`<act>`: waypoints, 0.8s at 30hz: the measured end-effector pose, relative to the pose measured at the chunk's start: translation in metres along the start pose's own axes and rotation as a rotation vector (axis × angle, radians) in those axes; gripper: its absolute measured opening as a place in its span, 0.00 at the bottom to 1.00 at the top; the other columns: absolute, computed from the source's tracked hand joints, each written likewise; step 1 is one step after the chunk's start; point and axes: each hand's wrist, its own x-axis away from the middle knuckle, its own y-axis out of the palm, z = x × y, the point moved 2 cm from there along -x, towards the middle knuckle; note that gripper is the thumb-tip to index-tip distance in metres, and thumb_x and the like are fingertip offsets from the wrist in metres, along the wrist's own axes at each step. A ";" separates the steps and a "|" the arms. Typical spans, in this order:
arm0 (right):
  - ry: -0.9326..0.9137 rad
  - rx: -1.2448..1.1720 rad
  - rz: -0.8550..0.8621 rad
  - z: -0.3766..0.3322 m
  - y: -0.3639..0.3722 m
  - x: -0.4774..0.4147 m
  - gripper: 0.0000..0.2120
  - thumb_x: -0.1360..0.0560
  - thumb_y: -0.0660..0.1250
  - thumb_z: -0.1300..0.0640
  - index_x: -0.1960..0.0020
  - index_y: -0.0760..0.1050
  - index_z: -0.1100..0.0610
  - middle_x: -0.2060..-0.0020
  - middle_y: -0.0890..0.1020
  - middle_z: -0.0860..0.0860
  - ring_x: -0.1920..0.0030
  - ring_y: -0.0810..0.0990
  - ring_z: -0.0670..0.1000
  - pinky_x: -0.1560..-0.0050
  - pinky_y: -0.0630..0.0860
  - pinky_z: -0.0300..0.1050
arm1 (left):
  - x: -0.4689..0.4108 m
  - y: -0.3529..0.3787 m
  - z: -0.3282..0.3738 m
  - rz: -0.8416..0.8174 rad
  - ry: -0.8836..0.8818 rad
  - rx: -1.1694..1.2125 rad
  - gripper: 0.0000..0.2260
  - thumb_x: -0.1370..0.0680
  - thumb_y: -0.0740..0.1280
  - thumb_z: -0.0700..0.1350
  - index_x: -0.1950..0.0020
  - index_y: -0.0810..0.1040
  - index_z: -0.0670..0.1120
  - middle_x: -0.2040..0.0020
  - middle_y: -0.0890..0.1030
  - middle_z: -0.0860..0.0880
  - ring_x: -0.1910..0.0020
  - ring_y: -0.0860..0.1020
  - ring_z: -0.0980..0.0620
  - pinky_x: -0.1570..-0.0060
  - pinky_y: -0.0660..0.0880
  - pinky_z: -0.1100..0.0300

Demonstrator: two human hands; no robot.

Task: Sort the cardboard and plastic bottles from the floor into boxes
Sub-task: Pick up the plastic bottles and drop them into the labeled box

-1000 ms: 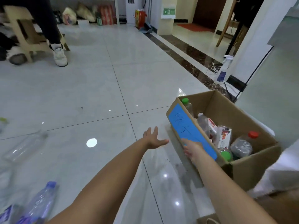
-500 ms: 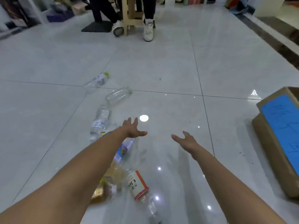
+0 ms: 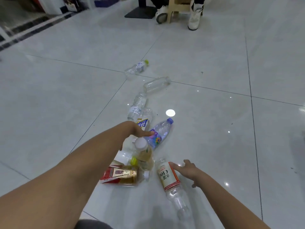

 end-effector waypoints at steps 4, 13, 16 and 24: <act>0.063 0.093 -0.029 0.023 0.023 0.001 0.53 0.38 0.70 0.30 0.24 0.52 0.54 0.29 0.58 0.53 0.29 0.62 0.59 0.43 0.76 0.63 | -0.006 0.004 -0.009 -0.192 -0.151 0.356 0.45 0.30 0.73 0.58 0.23 0.54 0.41 0.23 0.55 0.37 0.32 0.69 0.33 0.42 0.75 0.40; 0.010 0.085 0.040 0.027 0.041 -0.010 0.42 0.40 0.78 0.44 0.36 0.60 0.53 0.41 0.67 0.54 0.39 0.71 0.57 0.48 0.78 0.52 | -0.006 0.009 0.006 -0.252 -0.093 0.294 0.29 0.24 0.70 0.42 0.27 0.62 0.38 0.41 0.70 0.33 0.65 0.81 0.39 0.43 0.76 0.40; 0.027 -0.127 0.146 0.026 0.029 -0.016 0.37 0.39 0.77 0.44 0.38 0.63 0.57 0.42 0.72 0.56 0.45 0.77 0.58 0.48 0.80 0.55 | -0.007 0.012 0.010 -0.252 -0.060 0.317 0.24 0.23 0.68 0.40 0.30 0.66 0.37 0.38 0.67 0.34 0.55 0.78 0.37 0.39 0.74 0.42; 0.077 -0.741 0.155 0.037 -0.023 -0.017 0.19 0.29 0.71 0.47 0.42 0.72 0.53 0.54 0.79 0.56 0.57 0.80 0.59 0.56 0.80 0.56 | -0.006 0.024 0.045 -0.330 0.092 0.504 0.16 0.23 0.69 0.42 0.40 0.71 0.35 0.42 0.73 0.35 0.67 0.82 0.38 0.63 0.81 0.47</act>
